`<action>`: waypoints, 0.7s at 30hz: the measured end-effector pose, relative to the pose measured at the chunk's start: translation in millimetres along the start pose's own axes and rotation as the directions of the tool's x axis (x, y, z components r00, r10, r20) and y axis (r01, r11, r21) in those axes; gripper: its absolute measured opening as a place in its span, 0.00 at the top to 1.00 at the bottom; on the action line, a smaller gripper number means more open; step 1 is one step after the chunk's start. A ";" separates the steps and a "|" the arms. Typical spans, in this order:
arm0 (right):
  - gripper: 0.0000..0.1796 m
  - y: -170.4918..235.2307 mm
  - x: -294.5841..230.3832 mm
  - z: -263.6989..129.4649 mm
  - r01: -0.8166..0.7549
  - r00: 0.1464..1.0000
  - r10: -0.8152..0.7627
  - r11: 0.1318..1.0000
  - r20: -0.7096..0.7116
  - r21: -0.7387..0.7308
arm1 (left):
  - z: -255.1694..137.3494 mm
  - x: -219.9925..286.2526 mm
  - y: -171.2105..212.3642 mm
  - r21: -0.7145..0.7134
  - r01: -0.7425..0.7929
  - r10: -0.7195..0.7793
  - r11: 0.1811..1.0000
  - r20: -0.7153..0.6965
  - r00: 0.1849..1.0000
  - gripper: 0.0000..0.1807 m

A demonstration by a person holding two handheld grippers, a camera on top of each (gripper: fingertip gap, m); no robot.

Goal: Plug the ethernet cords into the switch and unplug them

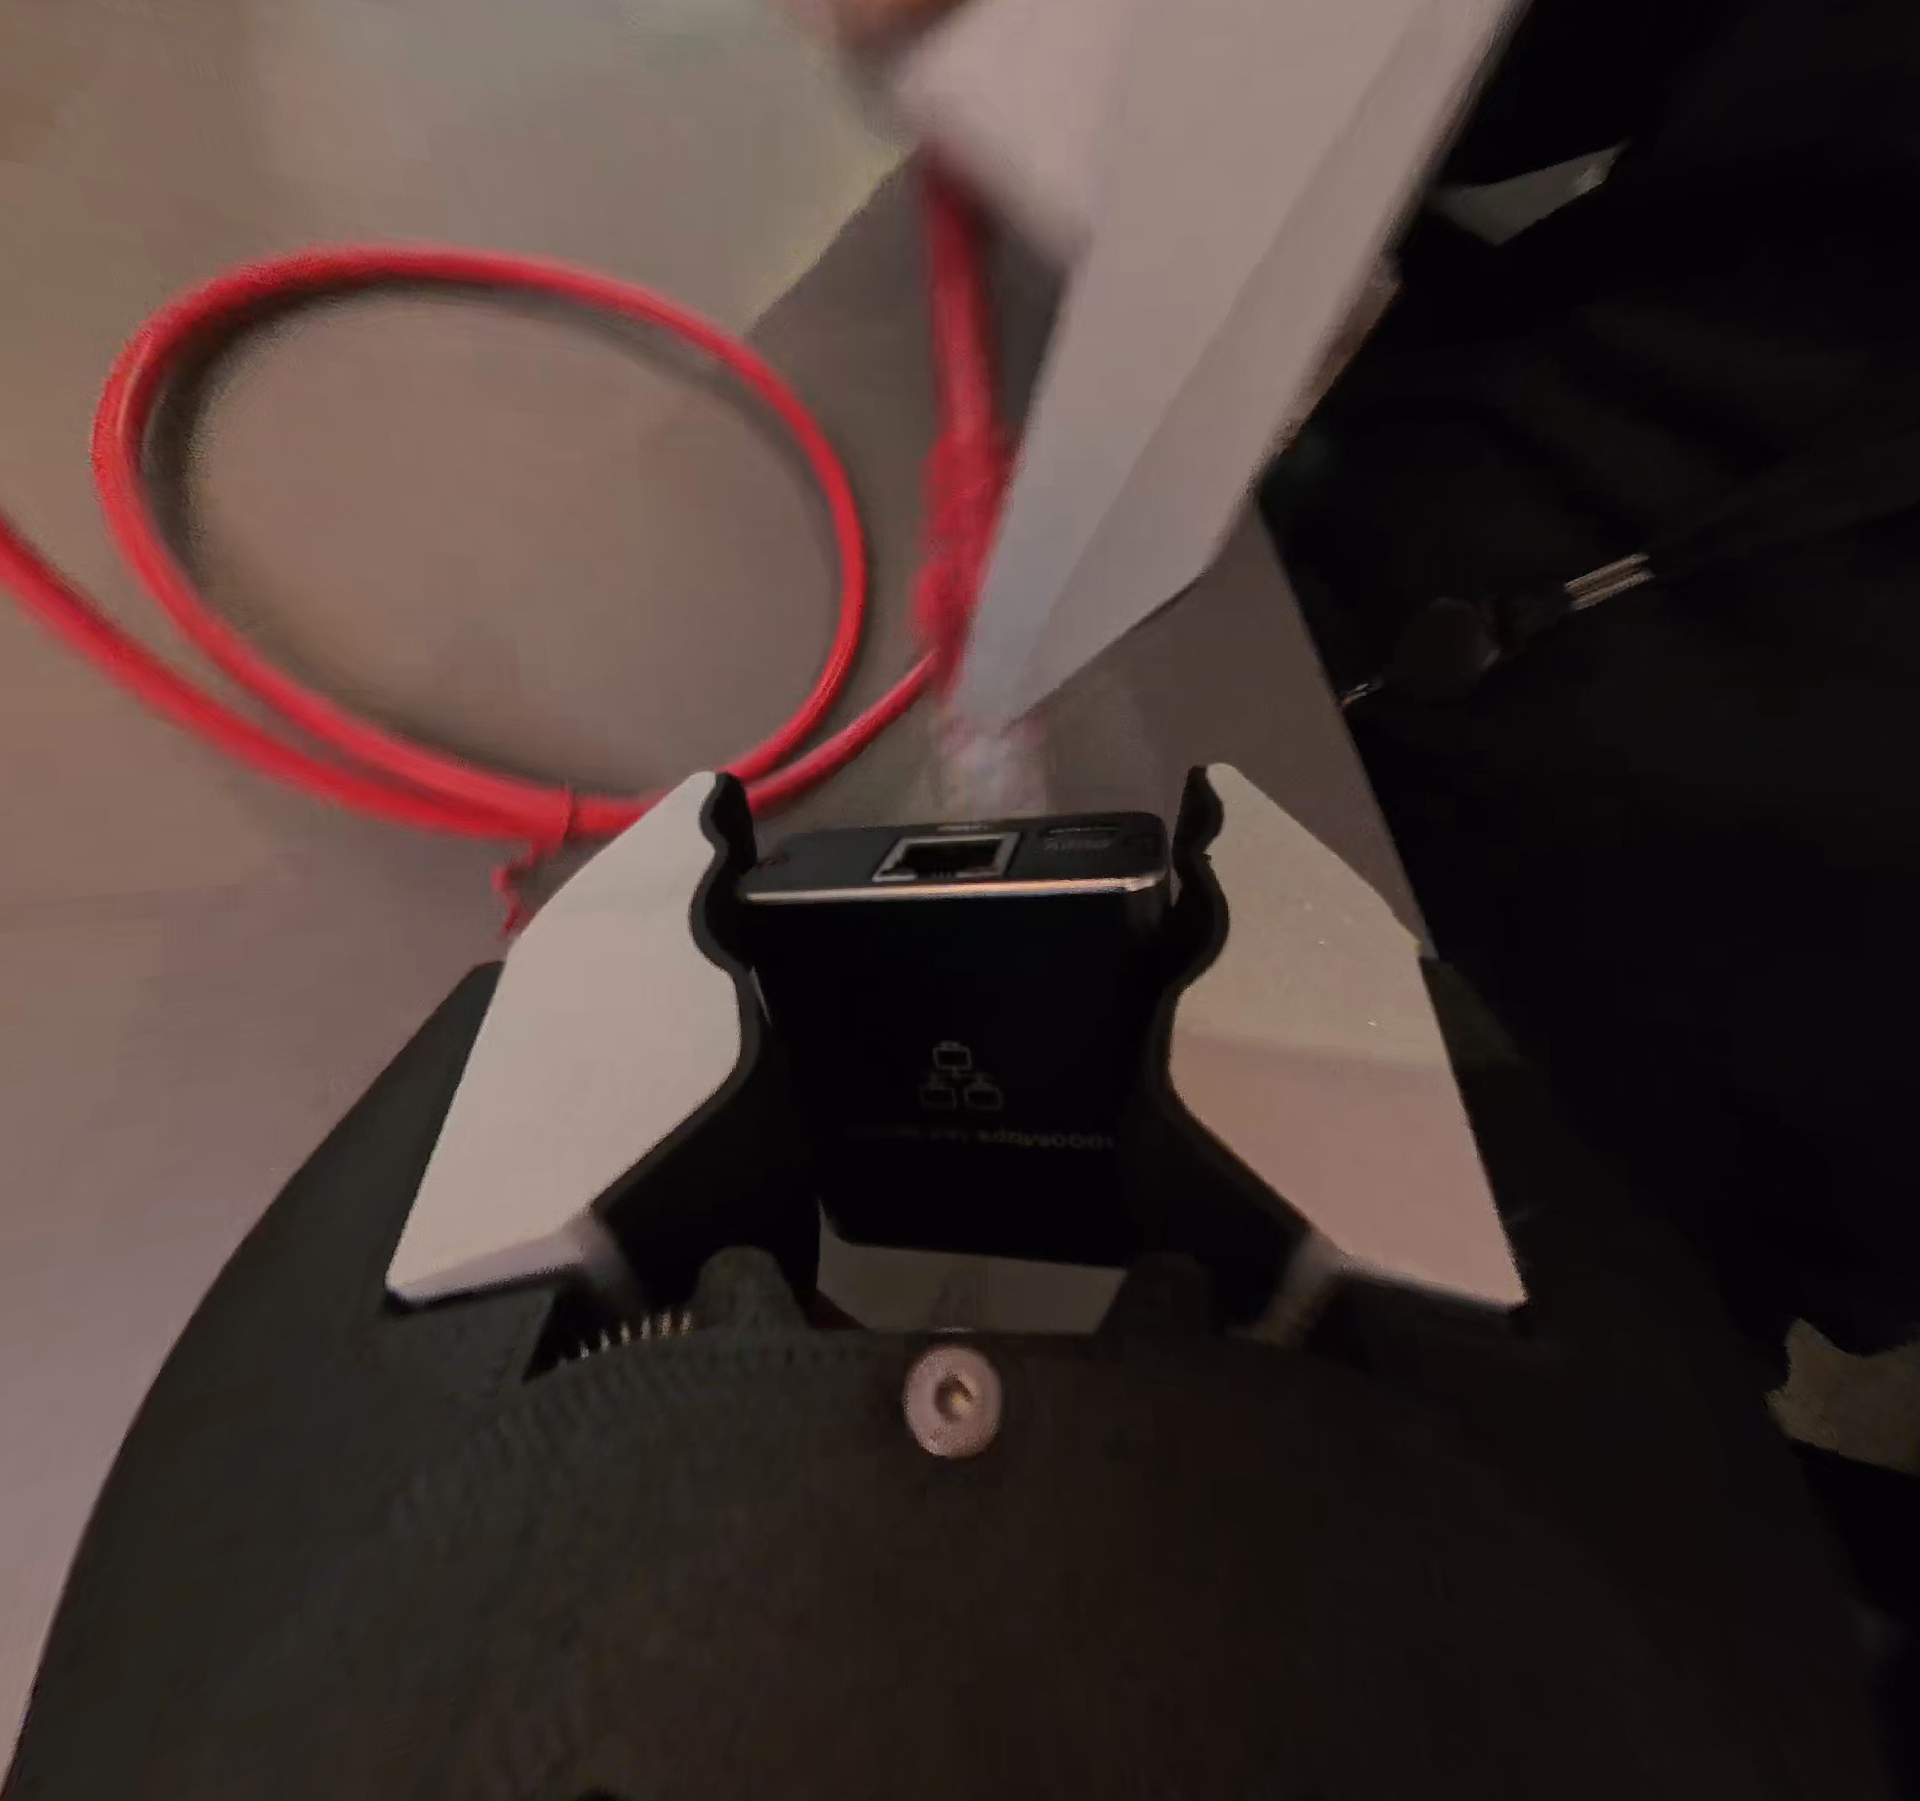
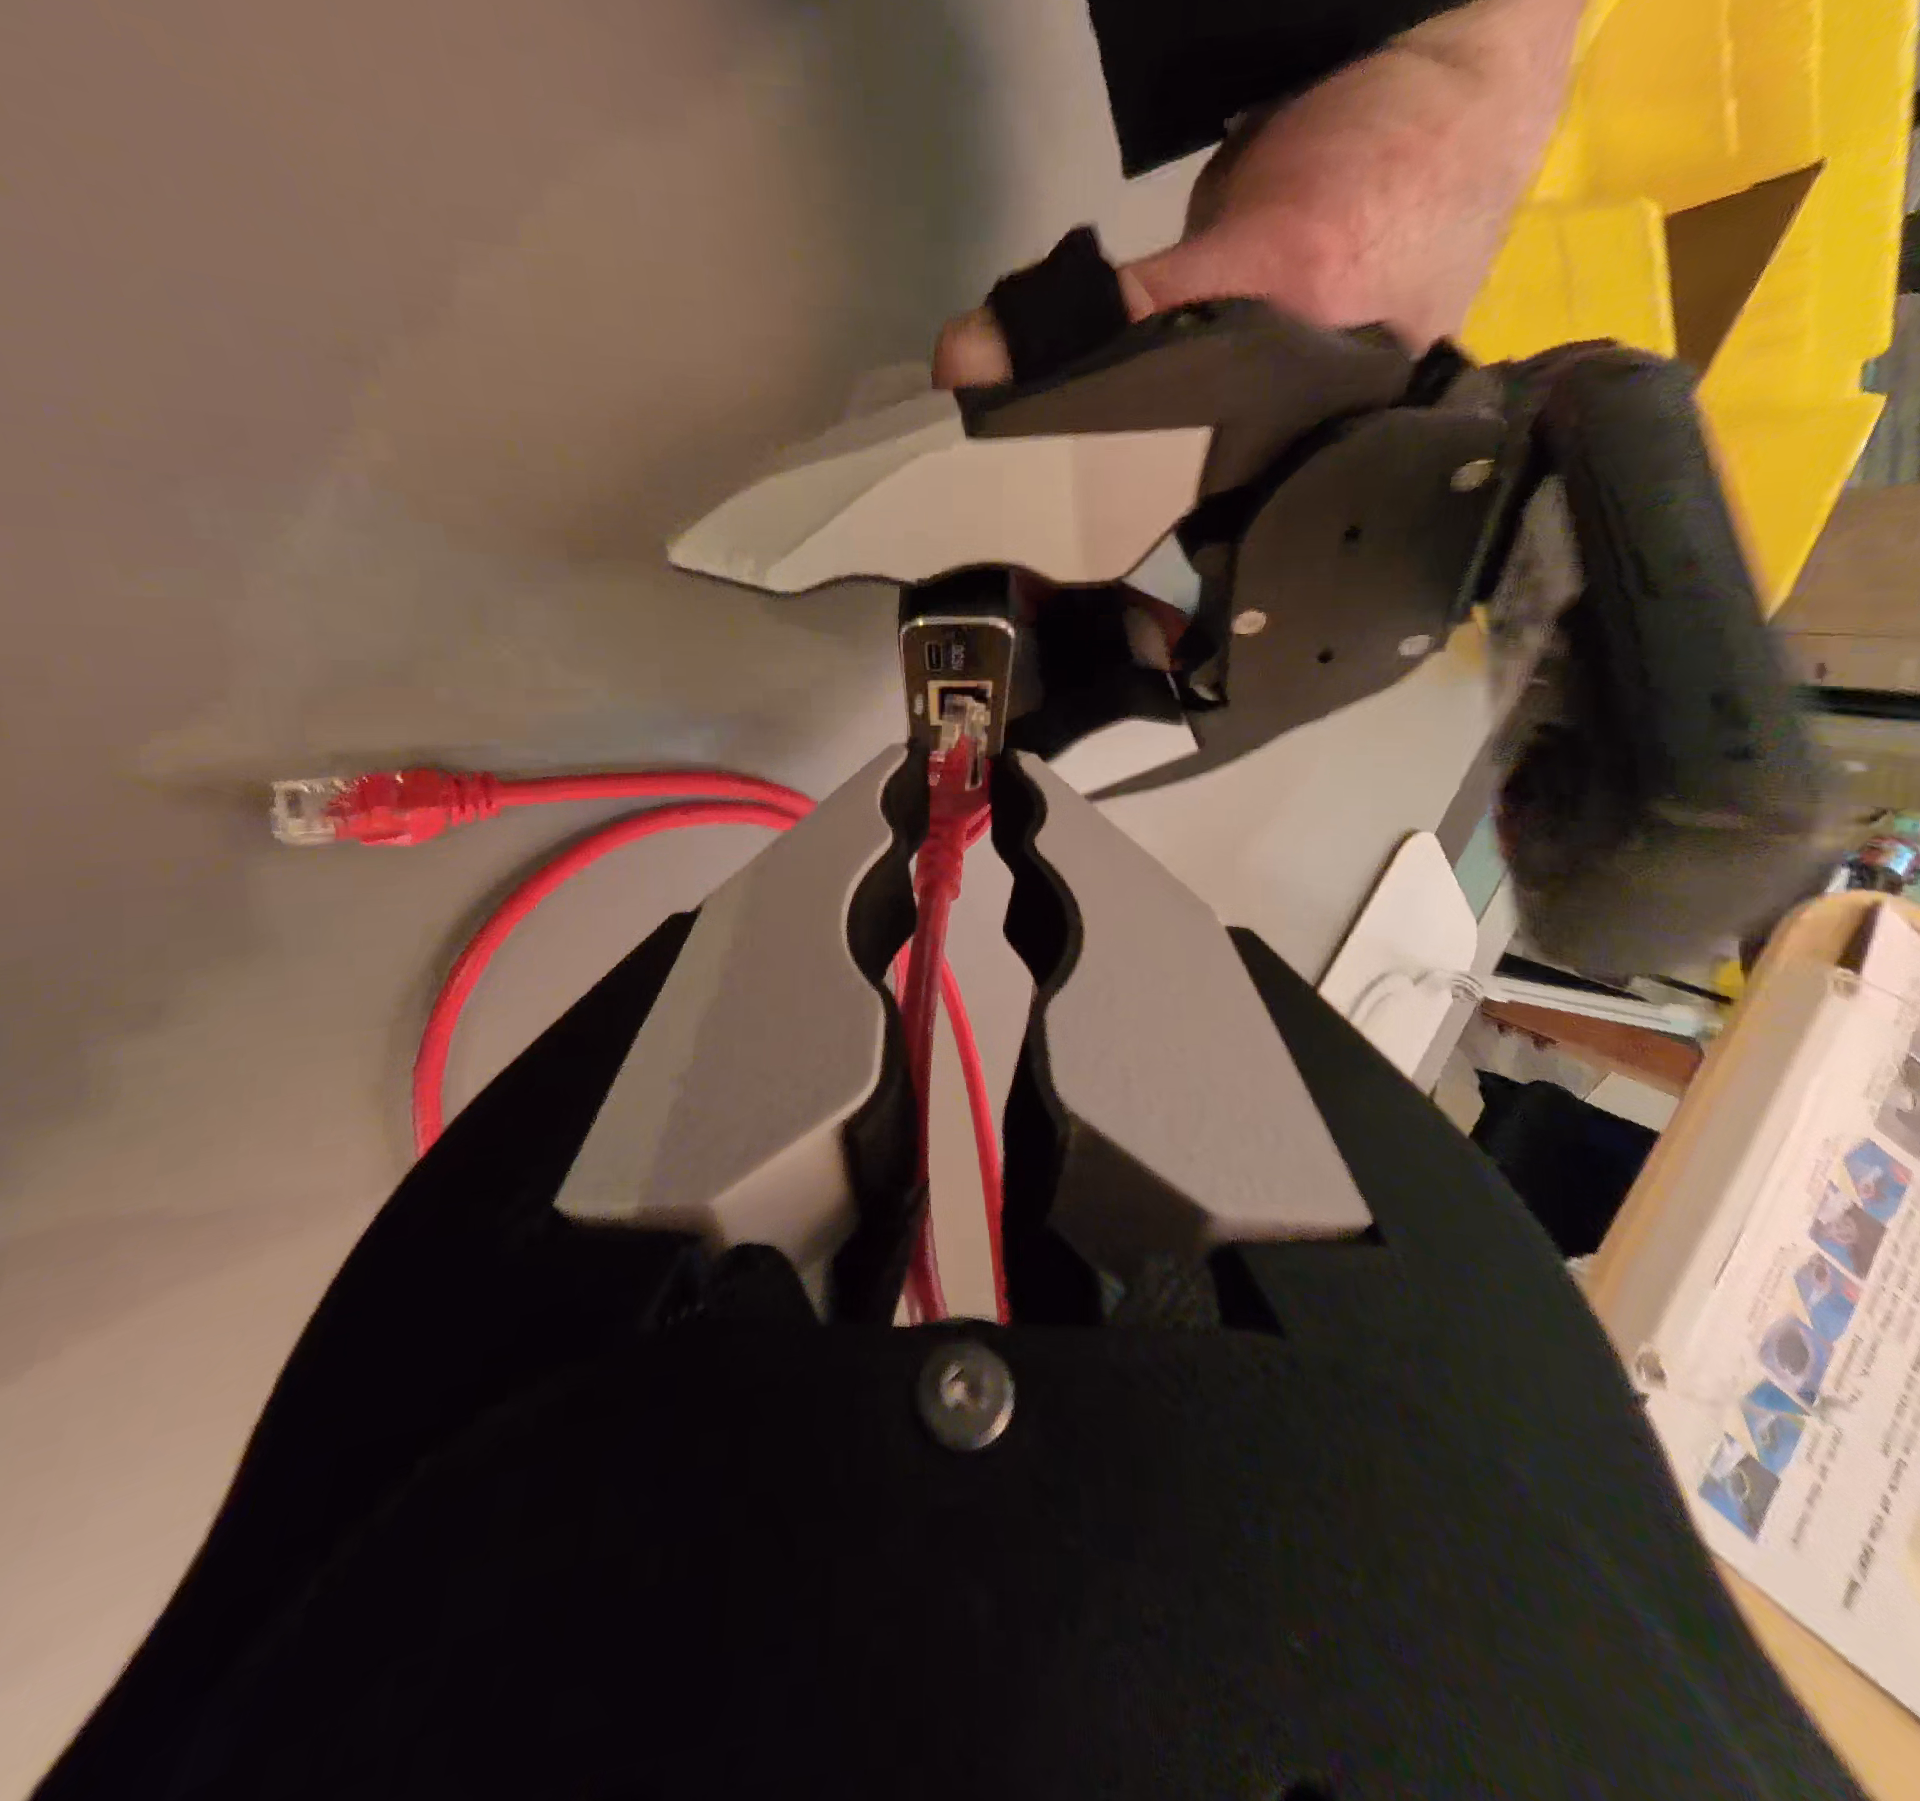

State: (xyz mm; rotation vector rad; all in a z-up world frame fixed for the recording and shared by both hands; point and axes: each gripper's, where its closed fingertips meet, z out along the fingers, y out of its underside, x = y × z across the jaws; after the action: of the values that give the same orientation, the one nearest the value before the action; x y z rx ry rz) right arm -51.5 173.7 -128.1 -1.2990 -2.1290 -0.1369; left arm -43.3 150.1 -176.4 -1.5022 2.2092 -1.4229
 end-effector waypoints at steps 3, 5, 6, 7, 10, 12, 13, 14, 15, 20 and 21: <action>0.95 -2.1 2.7 -10.6 -0.011 0.999 0.010 1.000 -0.034 -0.019 | -8.4 -5.5 -3.1 0.055 0.033 -0.035 0.998 0.028 0.999 0.57; 0.94 -1.8 7.9 -14.5 -0.034 0.997 0.034 0.999 -0.065 0.001 | -12.3 -10.5 -4.1 0.036 0.024 -0.026 0.999 0.070 0.997 0.57; 0.94 3.8 12.5 -16.8 -0.062 0.994 0.062 0.998 -0.085 -0.002 | -13.8 -14.5 -1.3 0.029 0.033 -0.036 0.999 0.088 0.995 0.57; 0.94 12.0 17.1 -19.2 -0.085 0.991 0.084 0.996 -0.108 -0.011 | -15.2 -18.0 1.9 0.027 0.042 -0.045 0.999 0.104 0.994 0.57; 0.94 22.8 23.8 -28.3 -0.175 0.971 0.181 0.983 -0.154 0.049 | -21.1 -25.8 7.1 0.031 0.054 -0.058 0.998 0.154 0.986 0.57; 0.94 37.0 19.2 -25.5 -0.226 0.959 0.229 0.973 -0.165 0.033 | -25.6 -28.2 7.0 0.035 0.053 -0.058 0.998 0.172 0.983 0.57; 0.94 44.2 16.2 -22.6 -0.238 0.954 0.238 0.971 -0.181 0.020 | -27.3 -28.7 6.8 0.039 0.052 -0.058 0.998 0.175 0.983 0.57; 0.90 48.2 10.8 -19.8 -0.259 0.950 0.259 0.966 -0.177 0.023 | -28.4 -29.8 6.8 0.042 0.051 -0.058 0.998 0.183 0.981 0.57; 0.87 49.8 3.4 -17.5 -0.294 0.943 0.296 0.955 -0.149 0.034 | -29.0 -32.0 7.3 0.041 0.050 -0.057 0.998 0.197 0.979 0.57; 0.70 59.5 -20.0 -23.1 -0.450 0.886 0.456 0.890 -0.083 0.082 | -27.4 -37.0 10.8 0.020 0.044 -0.048 0.999 0.240 0.970 0.57; 0.67 61.1 -24.0 -26.3 -0.472 0.875 0.478 0.877 -0.071 0.092 | -27.1 -37.7 11.5 0.009 0.042 -0.043 0.999 0.250 0.967 0.57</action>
State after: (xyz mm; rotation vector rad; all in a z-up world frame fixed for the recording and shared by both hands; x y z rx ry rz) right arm 18.9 176.0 -134.6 -1.6961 -1.6618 0.0863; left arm -46.9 197.1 -184.2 -1.6357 2.0346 -1.1715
